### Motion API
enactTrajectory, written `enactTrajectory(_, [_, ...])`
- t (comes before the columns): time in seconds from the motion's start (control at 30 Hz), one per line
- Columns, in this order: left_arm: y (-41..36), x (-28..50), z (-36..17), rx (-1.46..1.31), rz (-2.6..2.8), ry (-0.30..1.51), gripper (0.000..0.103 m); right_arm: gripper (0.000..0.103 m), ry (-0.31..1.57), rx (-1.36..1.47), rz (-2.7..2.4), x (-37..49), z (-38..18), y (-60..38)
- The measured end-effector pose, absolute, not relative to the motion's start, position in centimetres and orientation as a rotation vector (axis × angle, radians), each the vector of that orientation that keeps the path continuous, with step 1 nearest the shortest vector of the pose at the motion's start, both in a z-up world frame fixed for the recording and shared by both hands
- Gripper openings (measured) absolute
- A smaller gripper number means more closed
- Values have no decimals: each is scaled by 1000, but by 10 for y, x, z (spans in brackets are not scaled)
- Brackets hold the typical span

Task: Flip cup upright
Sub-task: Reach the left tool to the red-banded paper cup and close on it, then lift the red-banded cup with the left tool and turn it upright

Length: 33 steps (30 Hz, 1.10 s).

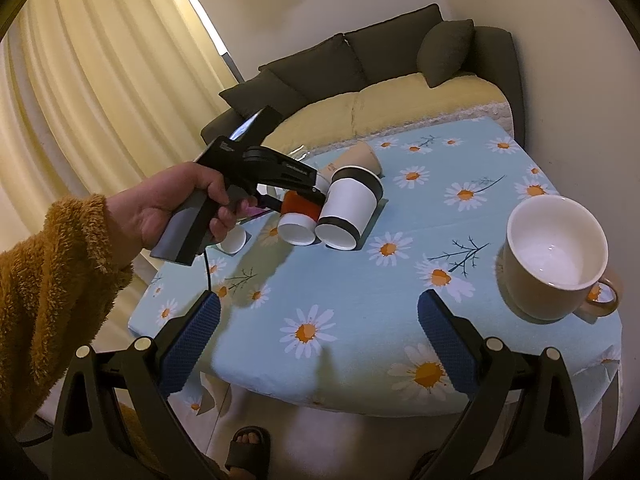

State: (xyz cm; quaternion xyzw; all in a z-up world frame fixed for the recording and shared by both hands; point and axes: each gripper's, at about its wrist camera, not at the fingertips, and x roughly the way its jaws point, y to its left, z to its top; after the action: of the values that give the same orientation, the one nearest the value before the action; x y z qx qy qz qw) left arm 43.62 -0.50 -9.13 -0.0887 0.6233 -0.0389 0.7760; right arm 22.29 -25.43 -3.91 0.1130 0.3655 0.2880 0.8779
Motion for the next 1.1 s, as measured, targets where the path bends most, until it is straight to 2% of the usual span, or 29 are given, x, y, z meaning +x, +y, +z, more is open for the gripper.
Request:
enactTrajectory(0.13, [-2,421,-75,-210,-99,1296,65,98,741,217,598,222,-38,-254])
enactTrajectory(0.33, [-2,371,-42,-220,-136,1124,65,98,692,209,618,219,-34,-253])
enactTrajectory(0.63, [-17,263,-5,-152,-137,705,65,98,604,124,576,212,-26,-248])
enactTrajectory(0.93, [-63,181,-34,-24,-26,329,65,98,594,116,545,213,-30,-246])
enactTrajectory(1.1, [-72,163,-61,-27,91,255,65,98,579,109,526,215,-30,-248])
